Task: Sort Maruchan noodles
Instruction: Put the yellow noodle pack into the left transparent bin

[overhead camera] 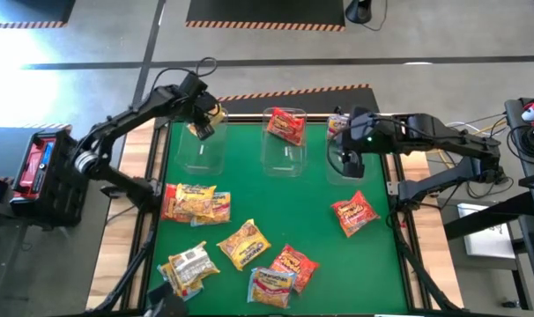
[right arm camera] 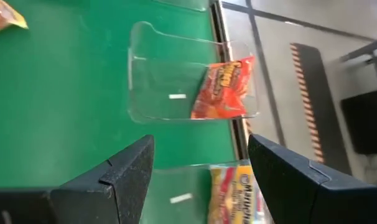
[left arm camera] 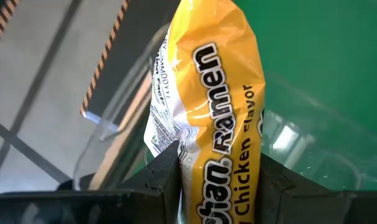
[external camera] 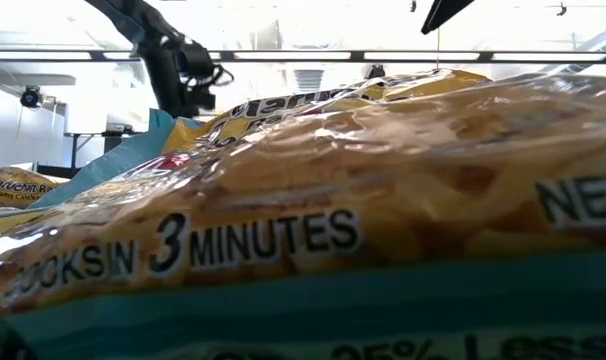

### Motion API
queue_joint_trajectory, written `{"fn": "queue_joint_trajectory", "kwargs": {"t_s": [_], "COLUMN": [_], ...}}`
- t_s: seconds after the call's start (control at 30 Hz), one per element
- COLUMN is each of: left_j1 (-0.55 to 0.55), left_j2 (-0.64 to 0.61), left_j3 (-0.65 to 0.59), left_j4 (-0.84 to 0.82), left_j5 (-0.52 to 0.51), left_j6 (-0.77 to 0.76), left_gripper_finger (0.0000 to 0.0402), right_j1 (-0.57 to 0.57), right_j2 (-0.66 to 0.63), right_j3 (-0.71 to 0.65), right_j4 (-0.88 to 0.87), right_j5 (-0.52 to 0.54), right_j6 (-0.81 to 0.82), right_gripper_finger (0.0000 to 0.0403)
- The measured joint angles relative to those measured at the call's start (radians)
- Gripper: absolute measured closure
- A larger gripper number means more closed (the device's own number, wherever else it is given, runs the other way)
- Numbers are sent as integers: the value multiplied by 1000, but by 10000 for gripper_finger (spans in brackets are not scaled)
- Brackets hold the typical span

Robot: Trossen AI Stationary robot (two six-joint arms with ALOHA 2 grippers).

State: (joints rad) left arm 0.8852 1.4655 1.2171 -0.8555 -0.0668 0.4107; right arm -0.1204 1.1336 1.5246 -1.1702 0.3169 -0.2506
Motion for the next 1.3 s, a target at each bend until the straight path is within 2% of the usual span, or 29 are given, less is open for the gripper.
{"fn": "queue_joint_trajectory", "kwargs": {"t_s": [0.17, 0.37, 0.57, 0.73, 1.03, 1.17, 1.3], "left_j1": [7, 7, 7, 7, 7, 9, 10], "left_j2": [68, 104, 140, 180, 201, 201, 200], "left_j3": [0, 0, 0, 0, 0, 1, 1], "left_j4": [-12, -20, 1, 26, 106, 128, 129], "left_j5": [-1, -1, -1, -3, -106, -114, -195], "left_j6": [8, 107, 198, 209, 151, 154, 179], "left_gripper_finger": [292, 292, 292, 284, 265, 259, 251], "right_j1": [-74, -160, -209, -244, -275, -276, -275], "right_j2": [-18, -31, -32, -41, -60, -52, -37], "right_j3": [0, 1, 2, 2, 3, 3, 3], "right_j4": [0, 0, 1, 2, 1, 10, 41], "right_j5": [17, -1, -19, -37, -39, -55, -67], "right_j6": [-32, -68, -107, -128, -135, -116, -79], "right_gripper_finger": [154, 154, 154, 154, 154, 154, 154]}}
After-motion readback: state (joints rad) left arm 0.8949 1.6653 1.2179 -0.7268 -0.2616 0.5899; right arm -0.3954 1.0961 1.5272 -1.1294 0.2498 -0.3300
